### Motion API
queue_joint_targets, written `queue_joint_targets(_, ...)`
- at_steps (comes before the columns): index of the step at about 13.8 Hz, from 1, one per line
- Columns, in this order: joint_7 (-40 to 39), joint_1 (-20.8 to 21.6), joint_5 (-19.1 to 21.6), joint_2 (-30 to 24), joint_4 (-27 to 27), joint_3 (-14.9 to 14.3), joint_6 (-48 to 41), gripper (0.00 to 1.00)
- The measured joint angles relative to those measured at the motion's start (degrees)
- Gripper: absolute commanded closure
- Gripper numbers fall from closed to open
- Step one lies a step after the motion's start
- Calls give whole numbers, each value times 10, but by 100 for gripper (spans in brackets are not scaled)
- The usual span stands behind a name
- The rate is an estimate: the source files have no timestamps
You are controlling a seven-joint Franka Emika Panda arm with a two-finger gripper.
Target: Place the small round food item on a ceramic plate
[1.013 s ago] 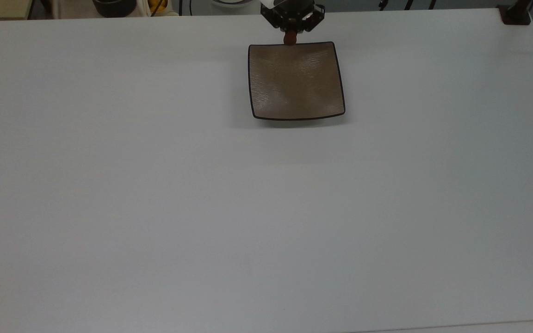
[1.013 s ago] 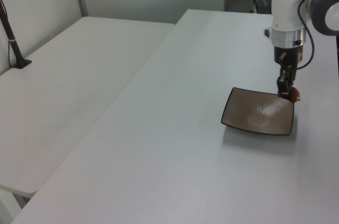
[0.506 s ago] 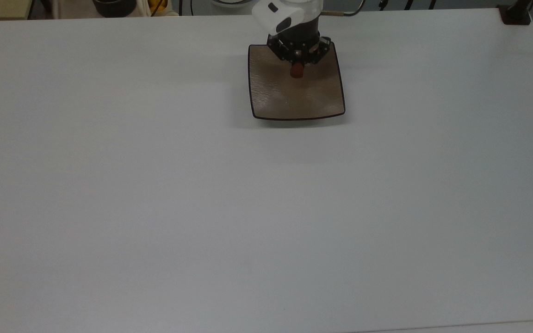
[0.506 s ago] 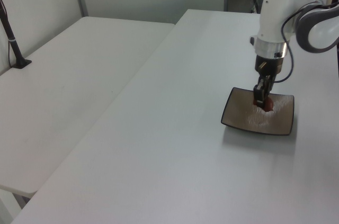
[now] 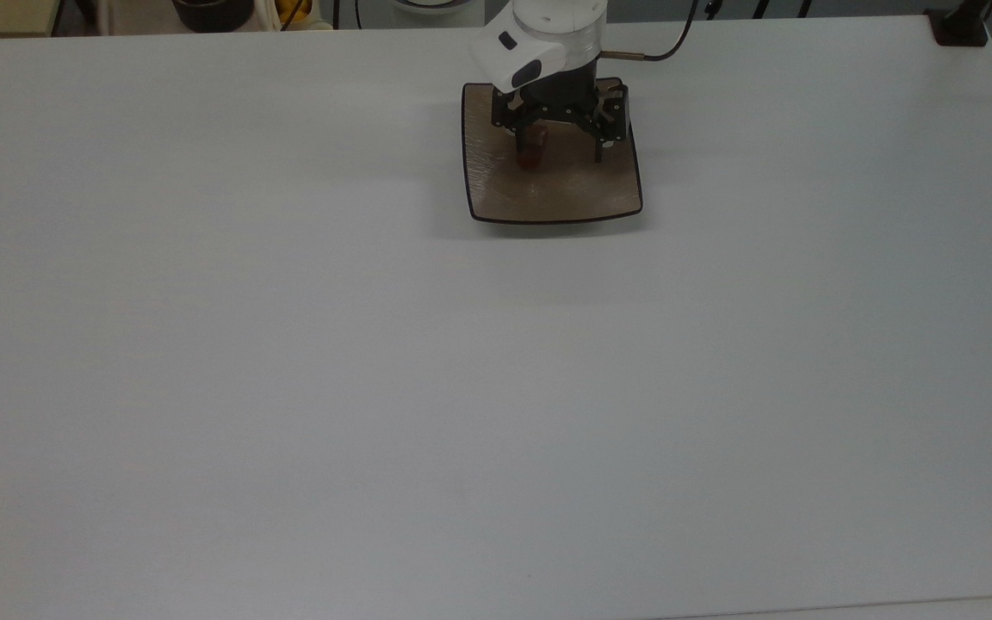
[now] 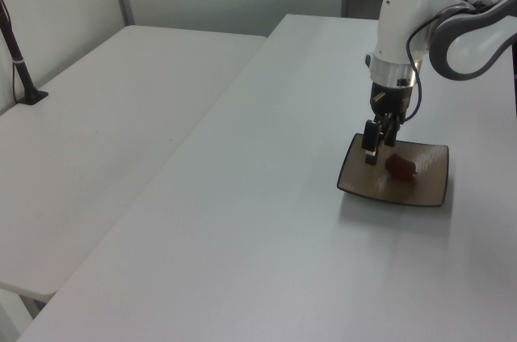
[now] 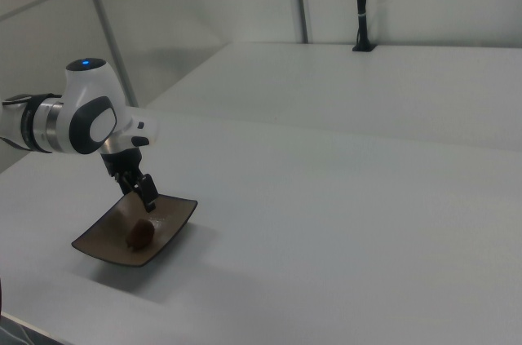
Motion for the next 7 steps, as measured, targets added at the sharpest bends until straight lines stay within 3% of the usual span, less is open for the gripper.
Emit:
queue_joint_targets(2, -10, -5, -9, -1, 28, 0, -47, 0)
queue_joint_targets(5, -168, -32, -24, -9, 107, 0, -209, 0)
queue_joint_targets(7, -246, -56, -38, -21, 148, -1, -269, 0)
